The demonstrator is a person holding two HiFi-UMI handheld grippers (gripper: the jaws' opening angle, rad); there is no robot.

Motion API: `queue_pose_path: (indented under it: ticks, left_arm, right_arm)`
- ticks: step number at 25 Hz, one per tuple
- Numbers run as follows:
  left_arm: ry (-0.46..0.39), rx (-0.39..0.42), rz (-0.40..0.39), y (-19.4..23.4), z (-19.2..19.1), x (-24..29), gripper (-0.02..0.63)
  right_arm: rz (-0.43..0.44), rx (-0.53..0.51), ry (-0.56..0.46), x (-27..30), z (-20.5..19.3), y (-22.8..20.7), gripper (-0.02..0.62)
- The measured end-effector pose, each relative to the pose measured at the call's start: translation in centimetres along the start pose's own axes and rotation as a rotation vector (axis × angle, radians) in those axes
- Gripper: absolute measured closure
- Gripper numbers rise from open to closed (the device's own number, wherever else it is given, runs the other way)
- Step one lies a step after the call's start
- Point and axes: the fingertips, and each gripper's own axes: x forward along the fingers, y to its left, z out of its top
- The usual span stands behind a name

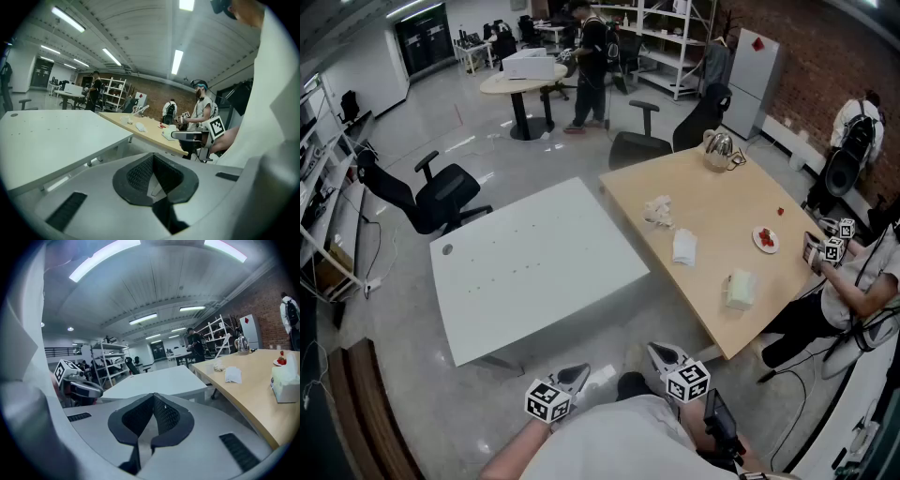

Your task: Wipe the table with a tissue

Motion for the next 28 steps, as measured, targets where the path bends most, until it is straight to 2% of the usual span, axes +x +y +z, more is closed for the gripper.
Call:
queue_pose_path:
  ticks: [10, 18, 23, 28]
  left_arm:
    - [0.0, 0.021, -0.009, 4.3, 4.7, 7.0, 0.598]
    - [0.018, 0.016, -0.036, 6.8, 7.8, 12.0, 0.598]
    - [0.04, 0.017, -0.066, 7.1, 9.3, 15.2, 0.598]
    - [0.061, 0.019, -0.076, 7.7, 11.9, 18.5, 0.598]
  right_arm:
    - [-0.038, 0.005, 0.005, 4.6, 2.8, -8.5, 0.578]
    - [-0.058, -0.069, 0.057, 7.6, 4.7, -14.4, 0.578]
    - [-0.066, -0.216, 0.199, 8.1, 4.4, -18.3, 0.577]
    - [-0.046, -0.469, 0.403, 9.4, 6.1, -24.9, 0.577]
